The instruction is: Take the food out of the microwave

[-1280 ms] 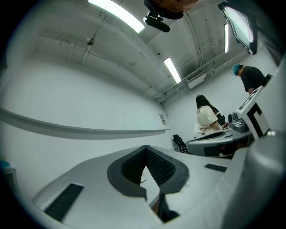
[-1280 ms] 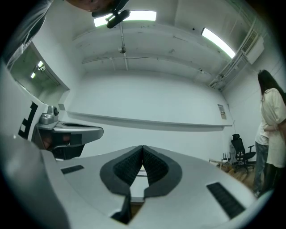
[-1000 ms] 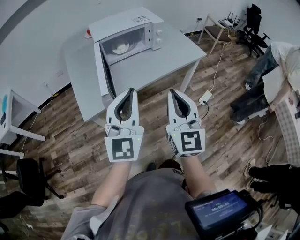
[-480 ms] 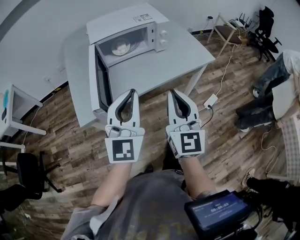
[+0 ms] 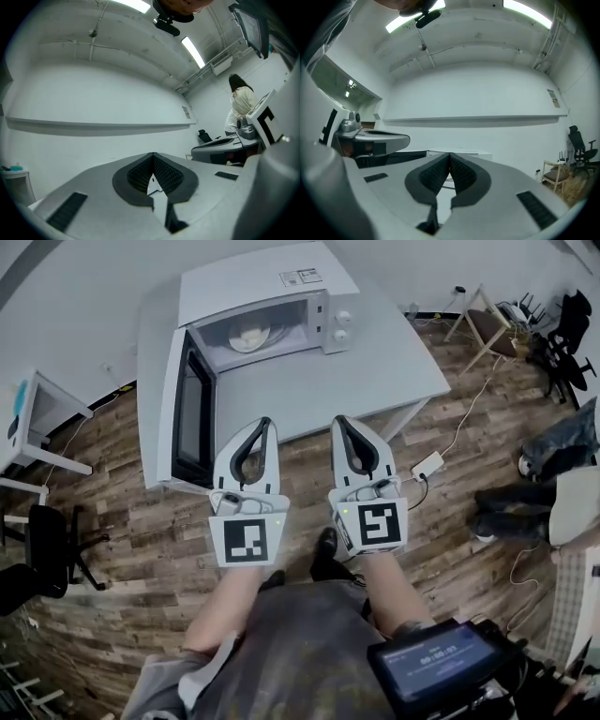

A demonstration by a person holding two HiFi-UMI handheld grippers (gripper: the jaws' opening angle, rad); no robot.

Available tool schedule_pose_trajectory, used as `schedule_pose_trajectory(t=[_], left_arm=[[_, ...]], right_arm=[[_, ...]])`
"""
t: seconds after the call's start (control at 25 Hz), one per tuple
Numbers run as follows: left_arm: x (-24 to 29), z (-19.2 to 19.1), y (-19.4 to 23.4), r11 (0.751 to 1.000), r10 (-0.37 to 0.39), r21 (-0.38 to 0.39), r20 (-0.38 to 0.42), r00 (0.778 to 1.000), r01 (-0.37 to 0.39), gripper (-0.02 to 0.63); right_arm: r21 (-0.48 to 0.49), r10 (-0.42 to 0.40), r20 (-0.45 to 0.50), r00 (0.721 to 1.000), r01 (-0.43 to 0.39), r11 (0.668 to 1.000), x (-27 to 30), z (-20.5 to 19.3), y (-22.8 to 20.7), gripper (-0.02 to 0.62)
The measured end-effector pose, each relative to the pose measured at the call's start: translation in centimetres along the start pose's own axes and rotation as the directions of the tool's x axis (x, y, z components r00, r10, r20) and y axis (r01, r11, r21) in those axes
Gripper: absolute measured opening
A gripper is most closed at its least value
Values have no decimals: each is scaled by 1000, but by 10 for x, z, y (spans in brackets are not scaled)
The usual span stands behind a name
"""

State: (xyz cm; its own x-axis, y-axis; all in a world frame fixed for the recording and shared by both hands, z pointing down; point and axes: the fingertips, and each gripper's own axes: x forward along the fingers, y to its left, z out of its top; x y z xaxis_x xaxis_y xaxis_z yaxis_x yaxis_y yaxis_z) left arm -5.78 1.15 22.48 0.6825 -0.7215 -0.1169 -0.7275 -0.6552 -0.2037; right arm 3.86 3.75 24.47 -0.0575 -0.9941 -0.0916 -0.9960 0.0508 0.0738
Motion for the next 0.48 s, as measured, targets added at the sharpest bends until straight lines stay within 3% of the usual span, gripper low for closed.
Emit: schedule_pose_trajectory(t=[0.48], left_arm=[[30,4,2,989,150,22,-6,989,-150,6]], right_arm=[[-2,171,24,985,-171,985,38,4,-16,6]])
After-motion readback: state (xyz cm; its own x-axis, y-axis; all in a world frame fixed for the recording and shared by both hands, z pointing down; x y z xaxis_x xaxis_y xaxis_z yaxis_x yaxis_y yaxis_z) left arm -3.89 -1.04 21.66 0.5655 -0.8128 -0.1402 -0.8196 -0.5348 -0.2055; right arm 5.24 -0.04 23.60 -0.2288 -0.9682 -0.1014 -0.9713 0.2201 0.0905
